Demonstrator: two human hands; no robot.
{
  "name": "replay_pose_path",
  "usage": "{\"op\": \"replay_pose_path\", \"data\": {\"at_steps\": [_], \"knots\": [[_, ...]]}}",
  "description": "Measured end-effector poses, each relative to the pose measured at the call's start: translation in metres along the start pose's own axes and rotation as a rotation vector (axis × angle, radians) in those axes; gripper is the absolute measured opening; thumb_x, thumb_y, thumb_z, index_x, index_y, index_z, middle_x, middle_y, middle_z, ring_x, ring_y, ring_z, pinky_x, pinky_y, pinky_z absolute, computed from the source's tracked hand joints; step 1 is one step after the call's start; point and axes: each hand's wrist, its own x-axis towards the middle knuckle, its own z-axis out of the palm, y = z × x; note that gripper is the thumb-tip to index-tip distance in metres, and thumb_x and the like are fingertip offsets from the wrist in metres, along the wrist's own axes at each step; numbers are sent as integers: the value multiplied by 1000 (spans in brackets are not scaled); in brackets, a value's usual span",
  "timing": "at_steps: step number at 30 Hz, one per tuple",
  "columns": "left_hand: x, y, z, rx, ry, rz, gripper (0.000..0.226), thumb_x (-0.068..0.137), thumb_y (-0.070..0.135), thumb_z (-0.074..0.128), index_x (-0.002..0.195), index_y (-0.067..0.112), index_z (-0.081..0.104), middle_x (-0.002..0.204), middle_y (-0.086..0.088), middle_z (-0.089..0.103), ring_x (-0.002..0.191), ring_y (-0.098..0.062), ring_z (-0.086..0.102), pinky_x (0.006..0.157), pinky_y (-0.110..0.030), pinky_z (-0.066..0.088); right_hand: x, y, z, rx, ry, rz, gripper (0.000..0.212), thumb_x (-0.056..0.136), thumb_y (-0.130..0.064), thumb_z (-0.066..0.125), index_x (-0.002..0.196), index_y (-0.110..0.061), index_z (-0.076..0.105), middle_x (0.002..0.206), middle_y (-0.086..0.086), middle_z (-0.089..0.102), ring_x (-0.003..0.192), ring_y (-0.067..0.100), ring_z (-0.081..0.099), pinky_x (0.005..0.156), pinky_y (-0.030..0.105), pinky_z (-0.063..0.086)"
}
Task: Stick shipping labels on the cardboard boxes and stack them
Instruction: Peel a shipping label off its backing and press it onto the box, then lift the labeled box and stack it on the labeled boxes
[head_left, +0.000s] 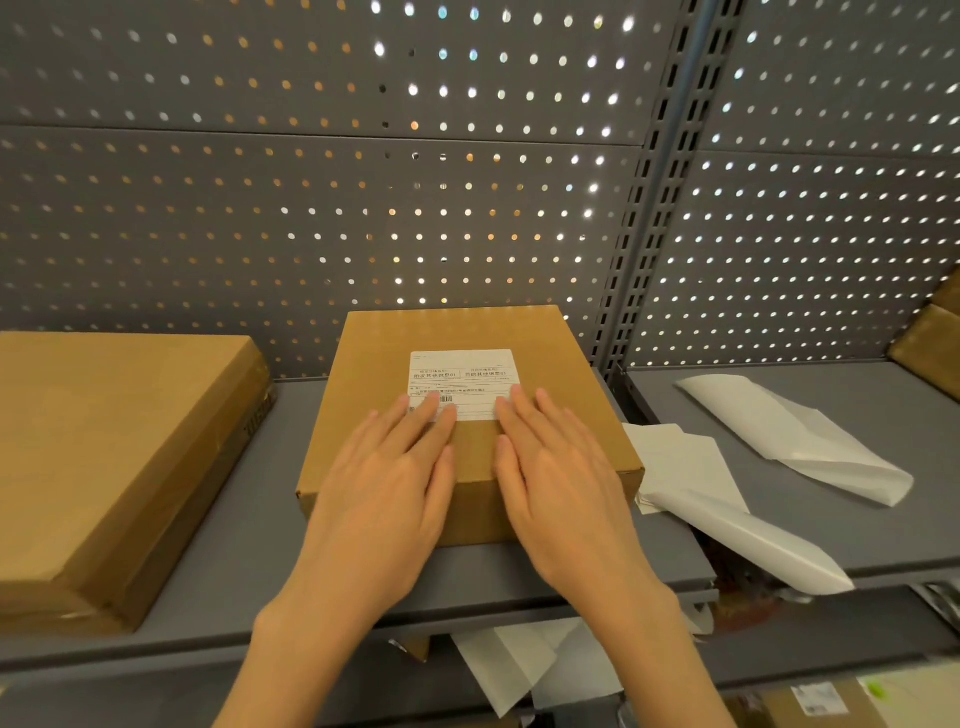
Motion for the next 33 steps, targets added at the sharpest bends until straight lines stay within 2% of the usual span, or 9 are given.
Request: {"op": "replay_pose_path", "data": {"at_steps": [3,7,11,20,23,25,28,30,33], "knots": [[1,6,8,-5,-21,47,48,92,32,30,121,12,63,124,-5,62,117,-23,58,100,-44,35,-1,-7,4,9,-13,-84,45,92,-28,32,117,-11,66,119,6,67,115,22,61,97,41,45],[-2,0,9,-23,1,20,48,92,32,30,119,13,65,122,-2,64,117,-19,58,100,-38,39,-3,-1,3,14,-4,-56,44,91,-28,33,113,-13,69,117,3,68,113,19,62,96,39,47],[-7,-12,5,-59,18,-28,51,92,35,27,123,15,62,127,1,61,122,-18,53,105,-30,29,-5,8,1,36,9,-4,45,92,-29,32,115,-15,68,120,0,67,117,18,59,101,39,43],[-8,-14,1,-118,54,-75,51,91,40,29,121,17,63,126,1,61,123,-19,52,104,-29,22,-8,21,-6,110,-9,67,47,94,-32,29,123,-17,63,129,0,61,128,20,49,109,31,14],[-10,-24,1,-194,116,-186,52,88,46,34,123,17,60,132,-2,56,126,-21,48,108,-39,28,-10,27,-10,177,44,140,47,95,-37,32,128,-17,57,137,2,53,135,18,38,114,30,12],[-13,-33,-3,-380,190,-366,52,87,46,47,131,18,52,138,0,49,129,-20,42,106,-36,29,-11,35,-15,289,90,262,45,94,-39,40,134,-22,50,143,-2,46,136,14,33,114,28,15],[-14,-37,-5,-852,218,-663,57,87,34,62,139,26,41,143,4,42,129,-13,38,98,-27,30,-11,44,-19,676,60,534,52,92,-38,56,140,-29,39,143,-11,41,130,3,35,104,24,29],[-13,-40,1,-1088,200,-772,59,85,28,63,140,24,41,140,5,44,122,-9,41,93,-25,30,-11,48,-18,901,29,692,59,88,-34,61,142,-27,38,142,-8,43,127,6,40,98,23,33],[-14,-45,11,-1302,80,-841,74,67,43,71,134,22,50,130,8,53,109,-7,51,82,-23,37,-10,52,-14,1100,-58,851,62,86,-37,62,142,-27,38,135,-8,46,117,9,44,92,24,35]]}}
